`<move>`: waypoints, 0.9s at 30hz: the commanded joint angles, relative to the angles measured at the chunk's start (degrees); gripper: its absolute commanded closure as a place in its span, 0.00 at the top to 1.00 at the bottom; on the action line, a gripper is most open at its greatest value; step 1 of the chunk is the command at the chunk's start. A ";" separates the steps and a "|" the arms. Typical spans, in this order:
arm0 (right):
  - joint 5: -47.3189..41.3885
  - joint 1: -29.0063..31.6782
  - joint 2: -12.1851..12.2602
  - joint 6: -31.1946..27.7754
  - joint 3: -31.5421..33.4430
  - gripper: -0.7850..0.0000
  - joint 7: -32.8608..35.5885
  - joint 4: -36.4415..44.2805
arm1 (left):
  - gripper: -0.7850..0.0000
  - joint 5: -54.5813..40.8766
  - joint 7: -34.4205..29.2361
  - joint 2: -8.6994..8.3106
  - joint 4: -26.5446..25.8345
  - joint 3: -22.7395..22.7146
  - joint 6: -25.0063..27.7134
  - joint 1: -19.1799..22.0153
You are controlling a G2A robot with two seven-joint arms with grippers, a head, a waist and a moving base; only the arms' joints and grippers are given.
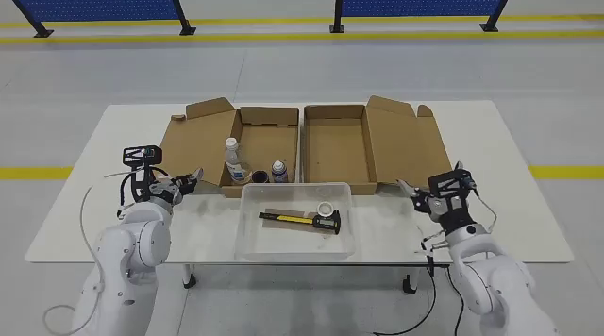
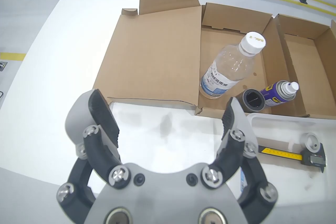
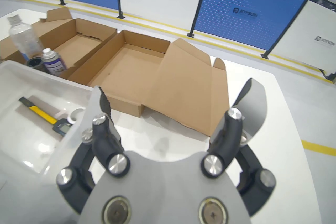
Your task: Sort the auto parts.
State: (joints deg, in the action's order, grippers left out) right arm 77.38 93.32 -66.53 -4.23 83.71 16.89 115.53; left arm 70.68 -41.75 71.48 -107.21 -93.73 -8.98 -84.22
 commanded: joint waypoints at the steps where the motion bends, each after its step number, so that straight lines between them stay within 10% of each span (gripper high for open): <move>1: 1.67 -1.50 0.10 -2.76 -1.41 1.00 5.20 2.00 | 1.00 0.00 0.00 0.00 0.00 0.00 0.00 0.00; 14: -11.18 -11.09 0.37 -19.85 -8.62 1.00 35.01 6.22 | 1.00 0.00 0.00 0.00 0.00 0.00 0.00 0.00; 27: -17.22 -12.77 0.34 -19.10 -8.71 1.00 36.51 3.39 | 1.00 0.00 0.00 0.00 0.00 0.00 0.00 0.00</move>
State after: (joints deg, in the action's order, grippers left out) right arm 60.17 80.55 -66.18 -23.32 75.01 53.40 118.93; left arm 70.68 -41.75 71.48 -107.21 -93.73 -8.98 -84.22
